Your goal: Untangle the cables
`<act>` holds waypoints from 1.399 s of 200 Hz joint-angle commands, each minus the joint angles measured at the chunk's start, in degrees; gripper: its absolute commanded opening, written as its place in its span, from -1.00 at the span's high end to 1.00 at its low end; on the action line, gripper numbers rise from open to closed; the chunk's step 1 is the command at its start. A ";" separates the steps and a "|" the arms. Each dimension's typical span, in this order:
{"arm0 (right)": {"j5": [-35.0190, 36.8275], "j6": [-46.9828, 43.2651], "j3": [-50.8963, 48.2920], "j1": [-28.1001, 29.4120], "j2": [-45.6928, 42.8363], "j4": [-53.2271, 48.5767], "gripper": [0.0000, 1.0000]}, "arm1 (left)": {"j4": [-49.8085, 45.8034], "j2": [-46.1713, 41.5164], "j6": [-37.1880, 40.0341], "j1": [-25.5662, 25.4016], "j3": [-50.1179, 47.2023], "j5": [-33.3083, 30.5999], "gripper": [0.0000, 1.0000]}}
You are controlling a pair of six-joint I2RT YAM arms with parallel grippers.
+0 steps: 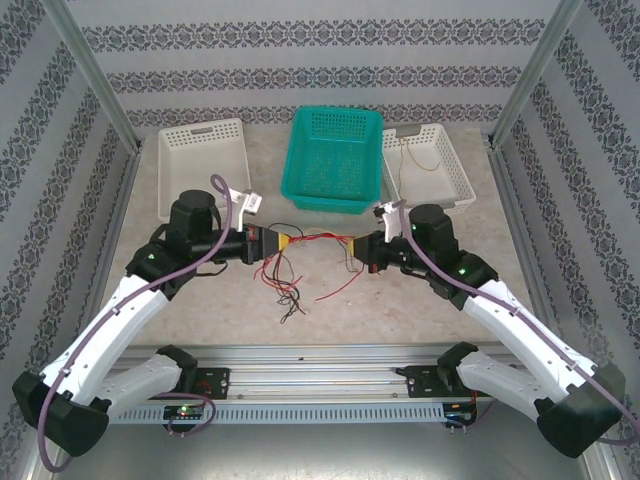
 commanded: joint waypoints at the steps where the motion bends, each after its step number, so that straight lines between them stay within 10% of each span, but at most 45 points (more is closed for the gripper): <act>1: 10.68 1.23 0.17 -6.28 -1.27 -10.24 1.00 | -9.90 -3.71 4.68 3.73 2.92 -4.35 0.64; 80: 2.82 1.98 1.04 -11.66 -4.59 -9.25 1.00 | -8.41 -5.21 4.11 4.51 -2.20 -3.68 0.74; 118: -2.94 1.95 0.38 -8.52 -6.04 -5.28 1.00 | 4.06 -3.65 -3.92 4.29 -9.15 4.73 -0.16; 145: -7.97 2.39 -0.15 -6.04 -6.98 -1.86 1.00 | 11.84 -1.68 -7.70 2.86 -12.02 4.94 -0.45; 280: -11.12 3.82 1.67 3.59 -6.21 2.36 1.00 | 17.73 6.78 -6.57 -6.05 -13.01 -1.58 -0.44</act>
